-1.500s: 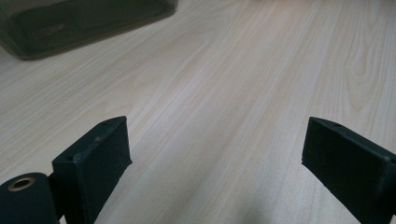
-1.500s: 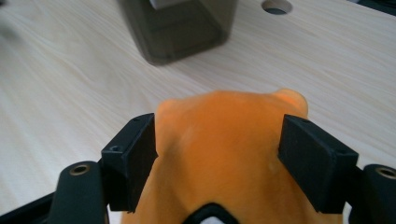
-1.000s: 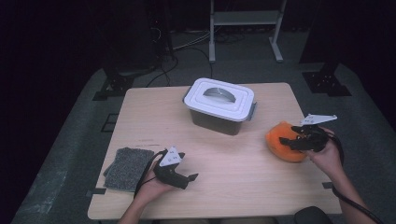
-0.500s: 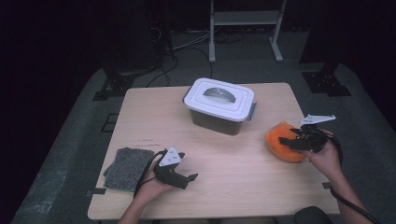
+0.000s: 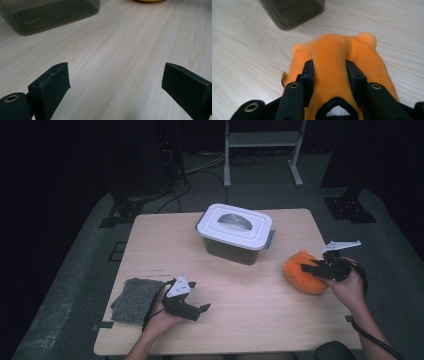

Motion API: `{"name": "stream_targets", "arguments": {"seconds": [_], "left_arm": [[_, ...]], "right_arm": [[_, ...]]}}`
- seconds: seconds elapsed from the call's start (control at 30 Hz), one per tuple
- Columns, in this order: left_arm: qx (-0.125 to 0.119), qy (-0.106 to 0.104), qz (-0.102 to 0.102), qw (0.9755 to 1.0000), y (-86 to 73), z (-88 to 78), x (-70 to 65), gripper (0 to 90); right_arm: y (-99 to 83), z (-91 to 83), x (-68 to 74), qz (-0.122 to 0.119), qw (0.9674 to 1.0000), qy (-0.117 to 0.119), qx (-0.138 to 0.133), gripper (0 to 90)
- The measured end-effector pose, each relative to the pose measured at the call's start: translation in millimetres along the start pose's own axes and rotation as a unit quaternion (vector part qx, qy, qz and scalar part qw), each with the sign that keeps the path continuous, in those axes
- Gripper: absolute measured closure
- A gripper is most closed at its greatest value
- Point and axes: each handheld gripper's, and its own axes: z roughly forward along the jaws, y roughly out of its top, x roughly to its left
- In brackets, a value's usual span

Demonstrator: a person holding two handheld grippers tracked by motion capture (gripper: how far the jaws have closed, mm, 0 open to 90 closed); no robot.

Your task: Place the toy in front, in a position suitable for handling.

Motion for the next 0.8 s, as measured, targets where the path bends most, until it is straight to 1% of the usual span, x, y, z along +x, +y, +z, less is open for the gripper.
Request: {"name": "stream_targets", "arguments": {"seconds": [0.07,0.13,0.17,0.2,0.23,0.3,0.33,0.37,0.47,0.5,0.57,0.6,0.63,0.7,0.77,0.8], "left_arm": [[-0.001,0.001,-0.002,1.0000,-0.2,-0.7,1.0,7.2],[-0.001,0.002,-0.002,1.0000,-0.4,-1.5,1.8,7.2],[-0.003,0.003,-0.004,1.0000,-0.6,-1.9,2.3,7.2],[-0.003,0.003,-0.004,1.0000,-0.6,-1.9,2.3,7.2],[-0.005,0.004,-0.006,1.0000,-0.8,-2.9,3.4,7.2],[-0.005,0.005,-0.007,0.9999,-1.0,-3.8,4.8,7.2],[-0.005,0.005,-0.007,0.9999,-1.0,-3.8,4.8,7.2],[-0.006,0.006,-0.012,0.9999,-1.5,-4.5,5.8,7.2],[-0.005,0.007,-0.015,0.9998,-2.3,-6.1,8.0,7.2],[-0.005,0.008,-0.015,0.9998,-2.5,-6.7,8.8,7.2],[-0.005,0.010,-0.016,0.9998,-3.0,-8.2,10.6,7.2],[-0.005,0.010,-0.016,0.9998,-3.0,-8.2,10.6,7.2],[-0.006,0.012,-0.019,0.9997,-3.7,-9.3,12.1,7.2],[-0.005,0.014,-0.021,0.9997,-4.3,-11.1,14.1,7.2],[-0.007,0.017,-0.024,0.9995,-5.1,-12.8,16.1,7.2],[-0.008,0.018,-0.026,0.9995,-5.9,-13.9,17.6,7.2]], "right_arm": [[2.8,-2.2,0.6,-0.001,1.0000,0.005,0.006,65.2],[4.9,-4.9,1.4,0.002,0.9999,0.012,0.003,65.7],[5.7,-6.1,2.1,0.004,0.9998,0.020,0.002,65.7],[5.7,-6.1,2.1,0.004,0.9998,0.020,0.002,65.7],[8.1,-9.4,6.8,0.002,0.9995,0.030,-0.004,65.6],[11.1,-12.8,13.2,-0.005,0.9992,0.039,-0.011,65.6],[14.0,-15.0,18.4,-0.010,0.9985,0.050,-0.017,65.6],[16.1,-16.2,22.0,-0.016,0.9981,0.057,-0.020,65.6],[25.2,-20.7,41.5,-0.041,0.9954,0.082,-0.027,65.4],[29.1,-21.8,50.8,-0.053,0.9934,0.097,-0.030,65.3],[34.2,-22.5,64.8,-0.068,0.9904,0.116,-0.032,65.2],[34.2,-22.5,64.8,-0.068,0.9904,0.116,-0.032,65.2],[39.9,-21.5,83.4,-0.088,0.9855,0.141,-0.035,65.1],[43.8,-19.7,98.1,-0.106,0.9810,0.159,-0.035,65.1],[48.1,-16.0,116.5,-0.127,0.9751,0.179,-0.035,65.0],[49.3,-14.5,122.3,-0.133,0.9729,0.186,-0.035,64.9]]}}
